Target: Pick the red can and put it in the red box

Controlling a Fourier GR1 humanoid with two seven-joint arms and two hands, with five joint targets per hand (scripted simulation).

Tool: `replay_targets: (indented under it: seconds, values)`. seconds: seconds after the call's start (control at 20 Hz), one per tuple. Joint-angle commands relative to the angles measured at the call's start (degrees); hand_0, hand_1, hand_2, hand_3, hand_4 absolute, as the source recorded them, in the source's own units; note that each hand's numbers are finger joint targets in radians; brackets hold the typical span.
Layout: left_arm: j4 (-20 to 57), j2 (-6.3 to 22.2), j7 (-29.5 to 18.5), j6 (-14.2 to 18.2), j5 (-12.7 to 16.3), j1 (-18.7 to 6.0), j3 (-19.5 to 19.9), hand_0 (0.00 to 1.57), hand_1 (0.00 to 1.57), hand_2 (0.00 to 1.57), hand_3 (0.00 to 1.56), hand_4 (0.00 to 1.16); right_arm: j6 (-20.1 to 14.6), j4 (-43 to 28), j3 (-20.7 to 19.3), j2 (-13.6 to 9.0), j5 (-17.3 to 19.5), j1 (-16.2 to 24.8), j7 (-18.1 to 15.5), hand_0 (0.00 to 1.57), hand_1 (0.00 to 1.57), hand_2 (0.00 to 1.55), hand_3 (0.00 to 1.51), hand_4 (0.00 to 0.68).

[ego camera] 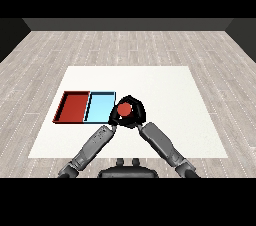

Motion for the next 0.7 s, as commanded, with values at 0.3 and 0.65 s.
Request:
replay_targets:
  seconds: [0.3, 0.65]
  values:
    - [-1.4, -0.8, 2.4, 0.5, -2.7, 1.7, 0.9, 1.57, 1.57, 1.45, 1.30, 0.88, 0.0, 1.2, 1.8, 1.3, -1.7, -0.8, -1.9, 1.48, 1.48, 1.44, 1.39, 0.558]
    - [1.3, -1.9, 1.0, 6.4, -0.2, -1.7, -1.7, 1.57, 1.57, 1.52, 1.43, 0.88, -0.7, -5.5, 1.0, -0.1, 0.4, 0.0, 2.4, 1.52, 1.52, 1.46, 1.40, 0.544]
